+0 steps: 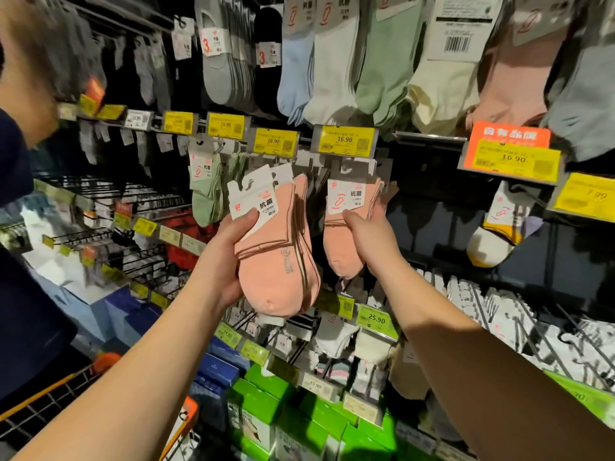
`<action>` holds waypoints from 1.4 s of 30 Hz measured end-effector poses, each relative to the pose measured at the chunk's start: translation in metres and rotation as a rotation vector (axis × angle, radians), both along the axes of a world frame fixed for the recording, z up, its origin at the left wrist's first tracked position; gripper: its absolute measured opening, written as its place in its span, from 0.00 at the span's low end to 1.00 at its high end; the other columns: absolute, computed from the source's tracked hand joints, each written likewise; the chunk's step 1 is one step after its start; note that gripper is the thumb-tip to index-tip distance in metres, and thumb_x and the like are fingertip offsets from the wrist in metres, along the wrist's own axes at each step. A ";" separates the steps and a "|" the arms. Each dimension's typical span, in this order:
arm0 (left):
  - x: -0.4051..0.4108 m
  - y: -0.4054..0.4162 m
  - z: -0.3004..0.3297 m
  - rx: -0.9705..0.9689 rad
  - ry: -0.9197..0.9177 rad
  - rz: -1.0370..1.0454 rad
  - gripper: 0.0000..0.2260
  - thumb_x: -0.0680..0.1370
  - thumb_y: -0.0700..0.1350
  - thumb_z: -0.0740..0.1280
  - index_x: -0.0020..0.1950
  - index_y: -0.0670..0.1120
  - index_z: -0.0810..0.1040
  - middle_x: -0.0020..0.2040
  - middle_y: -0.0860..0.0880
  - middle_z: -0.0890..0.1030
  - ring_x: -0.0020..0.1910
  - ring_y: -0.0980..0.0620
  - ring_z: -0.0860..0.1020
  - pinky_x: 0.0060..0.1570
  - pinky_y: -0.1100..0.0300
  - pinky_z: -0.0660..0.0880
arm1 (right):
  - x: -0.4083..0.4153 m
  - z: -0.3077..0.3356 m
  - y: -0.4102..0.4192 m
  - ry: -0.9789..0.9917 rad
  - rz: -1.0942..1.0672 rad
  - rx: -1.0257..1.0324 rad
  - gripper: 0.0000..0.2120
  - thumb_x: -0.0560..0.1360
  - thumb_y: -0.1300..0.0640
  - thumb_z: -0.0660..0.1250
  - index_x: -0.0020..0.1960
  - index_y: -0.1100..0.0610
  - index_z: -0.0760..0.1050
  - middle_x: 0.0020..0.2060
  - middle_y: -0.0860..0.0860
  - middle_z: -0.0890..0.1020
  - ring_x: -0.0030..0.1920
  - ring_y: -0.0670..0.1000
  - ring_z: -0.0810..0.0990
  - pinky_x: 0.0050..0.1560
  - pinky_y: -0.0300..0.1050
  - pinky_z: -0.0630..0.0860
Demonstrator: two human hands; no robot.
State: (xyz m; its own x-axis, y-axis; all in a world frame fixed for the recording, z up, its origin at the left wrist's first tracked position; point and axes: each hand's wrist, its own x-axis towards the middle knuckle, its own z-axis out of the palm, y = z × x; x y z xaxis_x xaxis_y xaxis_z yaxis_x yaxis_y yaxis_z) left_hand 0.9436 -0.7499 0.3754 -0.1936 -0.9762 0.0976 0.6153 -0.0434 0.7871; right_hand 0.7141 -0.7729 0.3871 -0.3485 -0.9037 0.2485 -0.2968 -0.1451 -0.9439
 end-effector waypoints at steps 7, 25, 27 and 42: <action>-0.012 0.001 0.003 -0.050 -0.047 0.030 0.31 0.71 0.46 0.72 0.74 0.44 0.70 0.65 0.42 0.80 0.57 0.45 0.82 0.55 0.48 0.79 | -0.010 0.004 -0.008 0.290 -0.056 0.164 0.32 0.80 0.43 0.63 0.77 0.57 0.57 0.67 0.54 0.76 0.59 0.57 0.78 0.48 0.44 0.69; -0.042 0.016 0.006 -0.121 -0.163 0.108 0.12 0.79 0.38 0.66 0.62 0.47 0.72 0.45 0.50 0.87 0.42 0.53 0.85 0.39 0.58 0.82 | 0.015 0.016 0.064 0.033 0.236 -0.055 0.11 0.81 0.40 0.59 0.49 0.44 0.74 0.42 0.42 0.79 0.44 0.43 0.78 0.50 0.45 0.75; -0.047 0.019 0.006 -0.125 -0.175 0.126 0.13 0.79 0.39 0.67 0.63 0.48 0.72 0.48 0.50 0.87 0.44 0.52 0.85 0.42 0.57 0.82 | 0.023 0.020 0.069 -0.014 0.330 -0.045 0.12 0.79 0.36 0.60 0.51 0.44 0.74 0.45 0.41 0.81 0.46 0.42 0.80 0.53 0.44 0.76; -0.050 0.014 -0.003 -0.020 -0.310 0.181 0.17 0.80 0.43 0.67 0.67 0.52 0.70 0.57 0.50 0.85 0.54 0.48 0.84 0.53 0.50 0.81 | 0.028 0.000 0.059 -0.458 0.404 0.005 0.07 0.80 0.59 0.67 0.55 0.51 0.80 0.55 0.52 0.86 0.57 0.53 0.84 0.65 0.55 0.76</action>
